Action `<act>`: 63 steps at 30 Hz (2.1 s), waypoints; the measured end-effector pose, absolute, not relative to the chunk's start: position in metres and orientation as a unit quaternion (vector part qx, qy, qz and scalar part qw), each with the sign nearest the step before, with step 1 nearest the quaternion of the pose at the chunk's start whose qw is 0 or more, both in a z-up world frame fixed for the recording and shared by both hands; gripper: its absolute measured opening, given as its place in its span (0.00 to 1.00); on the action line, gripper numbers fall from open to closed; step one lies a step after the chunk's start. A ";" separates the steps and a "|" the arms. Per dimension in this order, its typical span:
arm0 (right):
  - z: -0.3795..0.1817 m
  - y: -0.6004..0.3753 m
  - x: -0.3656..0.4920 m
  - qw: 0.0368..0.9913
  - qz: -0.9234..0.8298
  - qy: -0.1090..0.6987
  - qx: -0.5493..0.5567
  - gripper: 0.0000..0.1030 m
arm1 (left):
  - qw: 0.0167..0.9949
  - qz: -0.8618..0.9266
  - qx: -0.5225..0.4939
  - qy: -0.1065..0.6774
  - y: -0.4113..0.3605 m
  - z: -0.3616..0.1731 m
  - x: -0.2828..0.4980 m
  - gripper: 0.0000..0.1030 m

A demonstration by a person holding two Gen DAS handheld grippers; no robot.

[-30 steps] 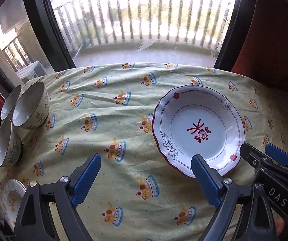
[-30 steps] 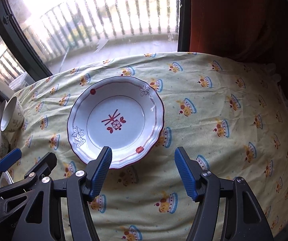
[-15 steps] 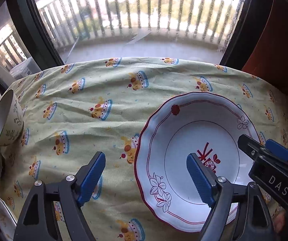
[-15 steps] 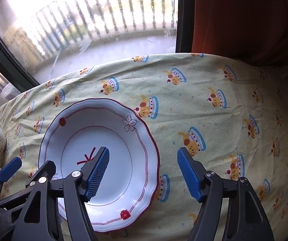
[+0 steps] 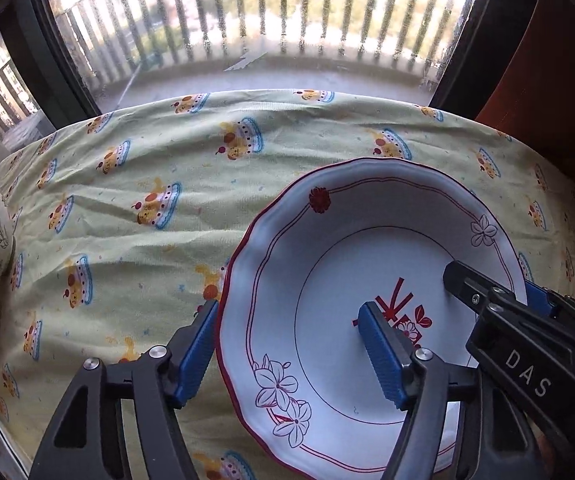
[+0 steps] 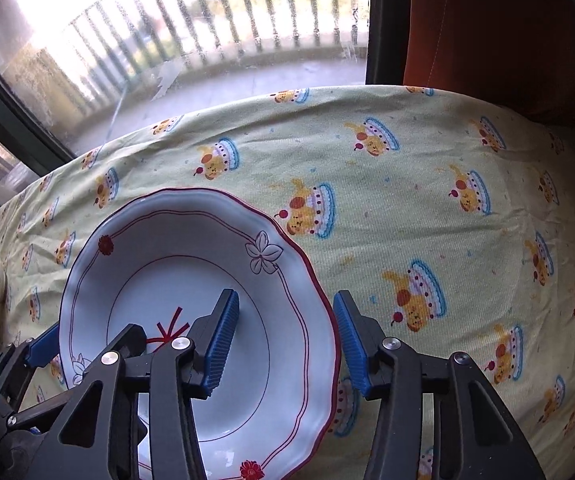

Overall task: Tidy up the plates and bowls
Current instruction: 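Close the right tool on the red-trimmed dish rim and lift, then carry the red-trimmed dish over the plate stack and lower it on top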

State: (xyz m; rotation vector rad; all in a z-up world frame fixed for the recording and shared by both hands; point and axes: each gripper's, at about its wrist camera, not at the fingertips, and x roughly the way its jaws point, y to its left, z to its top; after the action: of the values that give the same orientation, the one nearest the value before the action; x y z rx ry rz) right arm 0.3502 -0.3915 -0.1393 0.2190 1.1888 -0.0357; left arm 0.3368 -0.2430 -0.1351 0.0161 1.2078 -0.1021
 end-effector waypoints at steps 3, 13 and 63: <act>-0.139 -0.389 0.347 0.825 -0.017 0.556 0.097 0.49 | 0.822 -0.045 0.015 0.567 -0.244 -0.135 0.334 0.69; -0.134 -0.381 0.313 0.820 -0.009 0.566 0.088 0.47 | 0.811 -0.041 0.026 0.583 -0.235 -0.132 0.299 0.69; -0.084 -0.320 0.171 0.826 -0.024 0.562 0.038 0.39 | 0.820 -0.031 0.006 0.572 -0.172 -0.083 0.169 0.62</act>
State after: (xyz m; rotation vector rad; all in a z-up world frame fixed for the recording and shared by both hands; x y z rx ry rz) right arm 0.1715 -0.3201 -0.0835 0.0809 1.1940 -0.0505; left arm 0.1687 -0.1723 -0.0826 0.0127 1.2185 -0.0650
